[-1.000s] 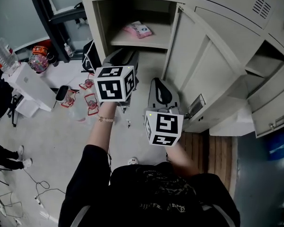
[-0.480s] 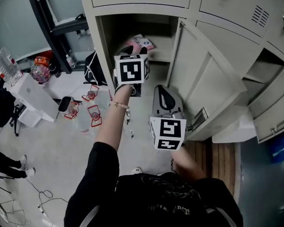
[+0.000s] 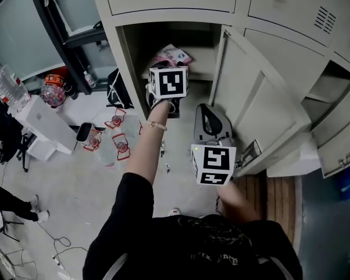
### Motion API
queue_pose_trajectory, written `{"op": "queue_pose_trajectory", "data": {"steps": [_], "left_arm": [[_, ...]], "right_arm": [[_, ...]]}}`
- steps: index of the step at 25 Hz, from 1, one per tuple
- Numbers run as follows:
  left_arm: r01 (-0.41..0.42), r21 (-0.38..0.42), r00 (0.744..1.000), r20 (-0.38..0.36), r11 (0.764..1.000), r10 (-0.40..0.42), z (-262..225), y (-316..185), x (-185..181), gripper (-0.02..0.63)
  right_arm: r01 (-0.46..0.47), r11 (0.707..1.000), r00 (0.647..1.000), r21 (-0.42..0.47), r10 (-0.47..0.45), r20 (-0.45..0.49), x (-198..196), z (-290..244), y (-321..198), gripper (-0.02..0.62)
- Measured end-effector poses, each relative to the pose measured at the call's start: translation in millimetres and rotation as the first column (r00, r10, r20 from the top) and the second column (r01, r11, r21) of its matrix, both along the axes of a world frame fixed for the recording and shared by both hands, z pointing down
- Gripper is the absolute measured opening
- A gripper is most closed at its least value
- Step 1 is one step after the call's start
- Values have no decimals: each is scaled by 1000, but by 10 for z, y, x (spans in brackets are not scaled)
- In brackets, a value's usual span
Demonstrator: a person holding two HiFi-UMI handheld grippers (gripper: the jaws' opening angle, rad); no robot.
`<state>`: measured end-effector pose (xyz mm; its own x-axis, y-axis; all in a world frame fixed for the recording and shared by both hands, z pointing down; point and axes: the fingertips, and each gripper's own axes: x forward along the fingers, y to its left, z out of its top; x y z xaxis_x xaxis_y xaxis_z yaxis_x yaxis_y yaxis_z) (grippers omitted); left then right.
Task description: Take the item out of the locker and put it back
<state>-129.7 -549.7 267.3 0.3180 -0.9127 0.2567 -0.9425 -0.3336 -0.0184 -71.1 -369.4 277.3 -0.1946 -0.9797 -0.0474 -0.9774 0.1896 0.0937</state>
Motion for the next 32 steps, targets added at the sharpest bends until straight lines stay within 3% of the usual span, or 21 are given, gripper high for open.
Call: {"op": "queue_pose_trajectory", "data": {"steps": [4, 13, 17, 32], "left_arm": [[20, -1, 1000, 13, 1000, -20, 59, -39, -25, 154], [56, 36, 998, -42, 998, -54, 49, -72, -62, 34], [52, 48, 997, -59, 997, -50, 33, -61, -75, 26], [-7, 210, 998, -61, 978, 20, -129, 384, -302, 25]], "right_arm": [[2, 1000, 1000, 2, -2, -6, -12, -5, -13, 5], [-6, 1000, 1000, 2, 6, -14, 23, 27, 3, 5], [-12, 1000, 1000, -1, 12, -13, 25, 36, 12, 5], [-33, 999, 999, -10, 33, -18, -68, 196, 218, 5]]}}
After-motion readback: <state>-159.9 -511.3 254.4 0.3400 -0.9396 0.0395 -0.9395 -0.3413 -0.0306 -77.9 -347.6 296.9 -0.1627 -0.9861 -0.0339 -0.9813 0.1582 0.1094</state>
